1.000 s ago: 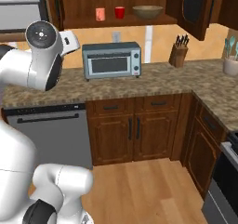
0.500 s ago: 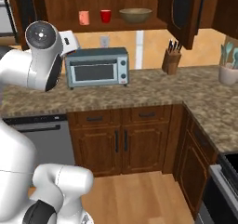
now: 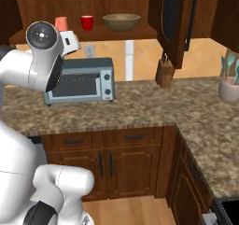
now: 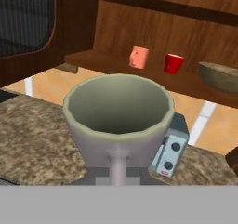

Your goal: Gather all objects into one cabinet and sort the glasses and bowls to opposite sides.

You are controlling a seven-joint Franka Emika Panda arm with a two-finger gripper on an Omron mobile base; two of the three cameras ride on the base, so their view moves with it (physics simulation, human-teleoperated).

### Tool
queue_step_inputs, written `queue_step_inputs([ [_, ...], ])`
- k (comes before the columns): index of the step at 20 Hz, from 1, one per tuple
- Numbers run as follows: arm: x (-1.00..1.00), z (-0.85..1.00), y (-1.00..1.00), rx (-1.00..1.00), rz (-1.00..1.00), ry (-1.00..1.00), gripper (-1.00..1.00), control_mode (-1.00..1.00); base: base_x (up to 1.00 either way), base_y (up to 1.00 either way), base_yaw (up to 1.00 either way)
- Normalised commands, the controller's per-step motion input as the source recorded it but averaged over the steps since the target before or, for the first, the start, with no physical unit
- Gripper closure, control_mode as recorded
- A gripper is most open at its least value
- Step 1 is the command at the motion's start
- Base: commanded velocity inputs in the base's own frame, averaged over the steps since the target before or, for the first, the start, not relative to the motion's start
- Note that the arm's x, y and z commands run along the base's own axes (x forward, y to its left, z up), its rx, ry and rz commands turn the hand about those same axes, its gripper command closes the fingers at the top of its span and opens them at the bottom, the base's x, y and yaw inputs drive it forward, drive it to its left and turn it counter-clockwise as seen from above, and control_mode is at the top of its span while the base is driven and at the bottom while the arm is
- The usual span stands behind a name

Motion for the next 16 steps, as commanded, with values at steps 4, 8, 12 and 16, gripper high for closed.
queue_step_inputs([
  [4,0.00,0.00,0.00,0.00,0.00,0.00,1.00,1.00,1.00,-0.02,0.07],
  [8,0.00,0.00,0.00,0.00,0.00,0.00,1.00,1.00,1.00,0.00,0.05],
  [12,0.00,0.00,0.00,0.00,0.00,0.00,1.00,1.00,0.95,0.00,0.02],
  [16,0.00,0.00,0.00,0.00,0.00,0.00,1.00,1.00,0.11,-0.02,0.00],
])
